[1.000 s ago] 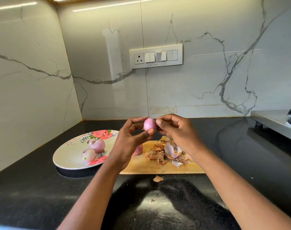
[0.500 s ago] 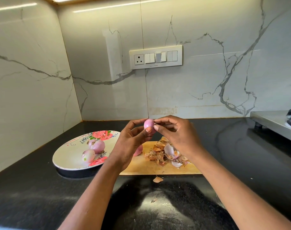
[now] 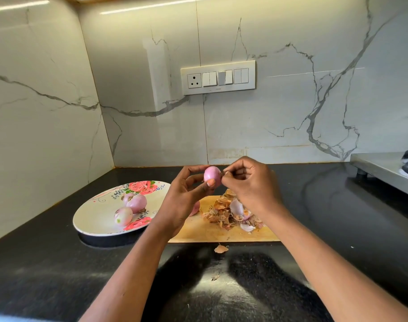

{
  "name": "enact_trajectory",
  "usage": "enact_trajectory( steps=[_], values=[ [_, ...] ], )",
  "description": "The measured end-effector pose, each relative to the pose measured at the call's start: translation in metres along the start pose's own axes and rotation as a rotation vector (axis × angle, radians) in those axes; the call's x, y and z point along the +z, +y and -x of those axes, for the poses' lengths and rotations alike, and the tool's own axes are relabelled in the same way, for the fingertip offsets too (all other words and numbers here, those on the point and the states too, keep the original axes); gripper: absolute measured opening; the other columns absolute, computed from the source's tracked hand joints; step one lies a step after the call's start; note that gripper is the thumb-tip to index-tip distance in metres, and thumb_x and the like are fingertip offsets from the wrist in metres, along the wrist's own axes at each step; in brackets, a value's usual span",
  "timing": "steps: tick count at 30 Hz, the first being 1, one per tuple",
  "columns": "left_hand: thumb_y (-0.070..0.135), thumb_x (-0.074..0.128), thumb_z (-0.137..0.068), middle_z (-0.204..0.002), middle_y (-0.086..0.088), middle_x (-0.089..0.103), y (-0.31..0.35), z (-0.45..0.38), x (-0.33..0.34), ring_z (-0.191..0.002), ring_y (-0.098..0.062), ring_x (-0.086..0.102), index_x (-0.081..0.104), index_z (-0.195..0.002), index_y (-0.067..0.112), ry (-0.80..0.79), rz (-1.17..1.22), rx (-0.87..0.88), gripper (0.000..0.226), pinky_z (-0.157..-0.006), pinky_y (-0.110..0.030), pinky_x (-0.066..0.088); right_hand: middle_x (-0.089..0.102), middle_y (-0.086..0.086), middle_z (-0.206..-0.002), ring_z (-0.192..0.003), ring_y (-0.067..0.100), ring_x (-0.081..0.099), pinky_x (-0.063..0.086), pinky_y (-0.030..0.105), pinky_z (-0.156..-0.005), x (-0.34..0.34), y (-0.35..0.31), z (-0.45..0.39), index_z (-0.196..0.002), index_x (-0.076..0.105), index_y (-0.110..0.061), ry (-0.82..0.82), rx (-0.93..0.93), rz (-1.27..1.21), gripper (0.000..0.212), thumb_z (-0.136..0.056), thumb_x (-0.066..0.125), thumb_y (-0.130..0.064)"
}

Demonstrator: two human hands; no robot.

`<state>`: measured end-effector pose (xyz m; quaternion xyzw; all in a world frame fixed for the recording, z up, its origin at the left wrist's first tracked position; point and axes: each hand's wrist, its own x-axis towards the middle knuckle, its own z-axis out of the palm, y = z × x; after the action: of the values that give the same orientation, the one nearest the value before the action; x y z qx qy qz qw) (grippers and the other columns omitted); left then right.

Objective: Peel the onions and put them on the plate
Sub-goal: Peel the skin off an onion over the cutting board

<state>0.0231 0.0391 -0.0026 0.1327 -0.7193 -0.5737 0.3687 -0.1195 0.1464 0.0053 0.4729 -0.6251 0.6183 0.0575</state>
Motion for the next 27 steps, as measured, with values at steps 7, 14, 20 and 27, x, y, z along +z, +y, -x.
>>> enact_trajectory(
  steps=[7,14,20,27],
  values=[
    [0.027,0.065,-0.083,-0.113,-0.013,0.073,0.004,-0.001,0.001,-0.095,-0.019,0.072,0.062,-0.124,0.015,0.037,0.205,-0.060,0.043,-0.089,-0.028,0.056,0.072,-0.002,-0.075,-0.069,0.014,0.071,0.058,0.029,-0.065,-0.005,0.006,-0.005,-0.090,0.068,-0.015,-0.115,0.134,-0.092,0.019,-0.103,0.056,-0.022],
    [0.028,0.066,-0.083,-0.116,-0.013,0.071,0.004,0.000,0.000,-0.094,-0.016,0.073,0.060,-0.126,0.014,0.042,0.180,-0.057,0.046,-0.088,-0.026,0.057,0.073,-0.014,-0.091,-0.083,-0.002,0.068,0.051,0.008,-0.073,-0.004,0.006,-0.005,-0.105,0.075,-0.021,-0.128,-0.019,0.059,0.013,-0.092,0.074,-0.017],
    [0.034,0.070,-0.083,-0.115,-0.005,0.075,0.003,0.000,0.001,-0.106,-0.021,0.072,0.060,-0.129,0.016,0.031,0.075,-0.029,0.050,-0.098,-0.036,0.054,0.077,-0.011,-0.096,-0.088,-0.002,0.071,0.058,0.017,-0.080,-0.003,-0.001,-0.001,-0.108,0.079,-0.021,-0.119,-0.137,0.054,0.019,-0.090,0.076,-0.023],
    [0.036,0.075,-0.078,-0.121,-0.005,0.072,0.003,0.001,-0.001,-0.113,-0.021,0.068,0.063,-0.125,0.020,0.031,0.022,0.012,0.051,-0.098,-0.037,0.055,0.078,-0.010,-0.091,-0.082,0.002,0.072,0.061,0.025,-0.075,-0.003,0.001,0.001,-0.102,0.080,-0.019,-0.086,-0.146,0.088,0.015,-0.087,0.079,-0.020]
  ],
)
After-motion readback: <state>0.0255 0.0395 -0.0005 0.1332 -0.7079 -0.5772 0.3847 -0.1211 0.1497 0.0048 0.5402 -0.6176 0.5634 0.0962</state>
